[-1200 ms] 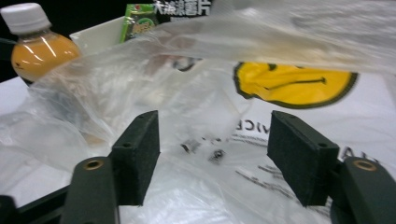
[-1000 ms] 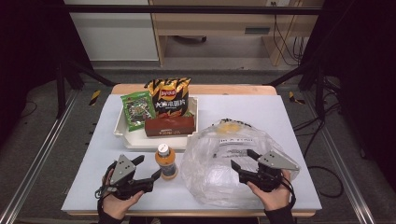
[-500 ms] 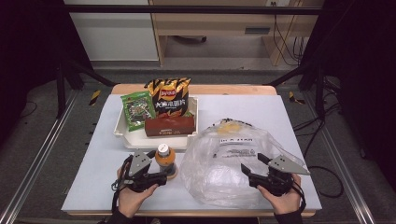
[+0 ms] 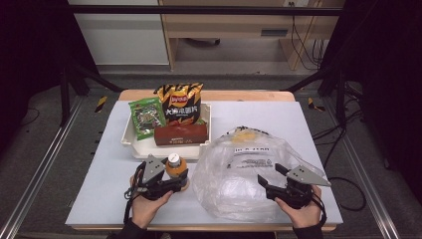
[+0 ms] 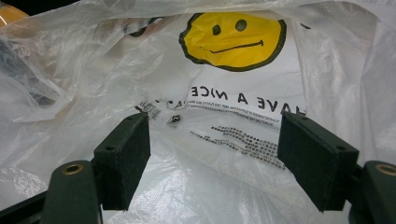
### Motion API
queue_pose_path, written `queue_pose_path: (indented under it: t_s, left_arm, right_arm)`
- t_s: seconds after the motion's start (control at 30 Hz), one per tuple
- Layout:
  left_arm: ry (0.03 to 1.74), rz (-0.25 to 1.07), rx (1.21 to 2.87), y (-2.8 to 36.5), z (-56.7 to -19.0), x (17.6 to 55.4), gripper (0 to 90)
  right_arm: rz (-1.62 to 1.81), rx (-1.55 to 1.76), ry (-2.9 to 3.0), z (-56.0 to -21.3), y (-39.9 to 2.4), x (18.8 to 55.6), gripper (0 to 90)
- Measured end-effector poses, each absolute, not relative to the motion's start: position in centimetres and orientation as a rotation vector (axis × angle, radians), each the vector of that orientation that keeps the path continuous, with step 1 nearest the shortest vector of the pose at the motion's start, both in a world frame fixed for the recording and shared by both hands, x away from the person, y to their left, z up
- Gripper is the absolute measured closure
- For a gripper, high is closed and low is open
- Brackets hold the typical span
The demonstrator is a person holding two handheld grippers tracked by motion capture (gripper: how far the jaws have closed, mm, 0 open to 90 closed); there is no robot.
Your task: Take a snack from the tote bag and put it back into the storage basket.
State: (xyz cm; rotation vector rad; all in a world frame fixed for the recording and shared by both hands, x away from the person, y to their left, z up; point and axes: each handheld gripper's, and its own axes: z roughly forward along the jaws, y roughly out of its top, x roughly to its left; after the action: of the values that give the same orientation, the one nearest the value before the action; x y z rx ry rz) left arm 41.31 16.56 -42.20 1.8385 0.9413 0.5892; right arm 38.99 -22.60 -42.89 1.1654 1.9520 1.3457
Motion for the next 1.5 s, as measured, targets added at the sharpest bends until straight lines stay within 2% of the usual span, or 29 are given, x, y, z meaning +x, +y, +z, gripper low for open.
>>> queue_pose_path:
  t_s: [0.37,1.5]
  left_arm:
    - [0.969,0.581,1.831,16.8,-41.9,41.3,29.7]
    - [0.995,0.622,1.758,23.2,-36.7,42.1,29.9]
  right_arm:
    - [1.345,1.169,1.950,-42.9,-22.8,39.0,26.0]
    - [1.349,1.179,1.927,-42.7,-23.2,38.9,25.4]
